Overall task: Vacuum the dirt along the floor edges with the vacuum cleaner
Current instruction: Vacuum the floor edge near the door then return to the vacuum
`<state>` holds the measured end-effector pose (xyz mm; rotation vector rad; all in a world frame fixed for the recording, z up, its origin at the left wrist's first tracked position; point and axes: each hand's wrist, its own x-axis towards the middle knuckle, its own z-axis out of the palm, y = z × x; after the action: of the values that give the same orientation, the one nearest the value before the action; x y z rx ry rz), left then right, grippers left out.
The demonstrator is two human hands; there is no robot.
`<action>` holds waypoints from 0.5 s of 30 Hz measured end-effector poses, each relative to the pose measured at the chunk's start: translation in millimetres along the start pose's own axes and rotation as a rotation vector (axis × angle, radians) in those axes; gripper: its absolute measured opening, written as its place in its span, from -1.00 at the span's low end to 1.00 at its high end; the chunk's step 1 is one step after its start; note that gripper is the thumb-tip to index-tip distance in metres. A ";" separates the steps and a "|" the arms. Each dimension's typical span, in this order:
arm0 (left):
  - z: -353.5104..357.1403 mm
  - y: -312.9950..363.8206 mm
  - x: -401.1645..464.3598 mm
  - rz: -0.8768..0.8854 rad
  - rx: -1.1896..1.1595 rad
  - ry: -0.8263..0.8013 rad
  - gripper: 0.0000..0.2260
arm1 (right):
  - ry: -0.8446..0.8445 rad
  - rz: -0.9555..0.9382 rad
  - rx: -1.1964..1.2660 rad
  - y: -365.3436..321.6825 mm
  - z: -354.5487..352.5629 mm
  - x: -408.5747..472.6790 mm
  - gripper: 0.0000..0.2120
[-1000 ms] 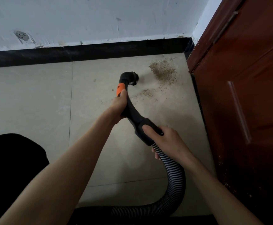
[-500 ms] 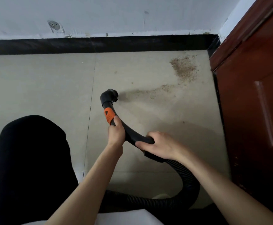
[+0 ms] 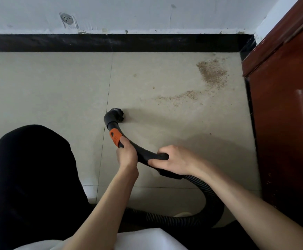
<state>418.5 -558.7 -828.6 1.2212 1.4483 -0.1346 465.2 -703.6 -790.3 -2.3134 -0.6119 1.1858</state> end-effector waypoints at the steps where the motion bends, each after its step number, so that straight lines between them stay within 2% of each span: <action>1: -0.1 2.4 0.9 0.001 0.009 -0.017 -0.46 | 0.012 -0.002 -0.004 -0.7 0.2 1.0 -0.56; 5: 6.2 15.7 3.7 0.023 0.041 -0.097 -0.44 | 0.085 0.012 0.010 0.2 1.3 4.3 -0.49; 15: 32.7 37.7 5.8 0.050 0.148 -0.205 -0.50 | 0.195 0.119 0.080 8.8 -5.9 2.5 -0.50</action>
<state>468.4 -560.8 -823.2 1.3223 1.2464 -0.3281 472.9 -710.3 -793.9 -2.3875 -0.3556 0.9999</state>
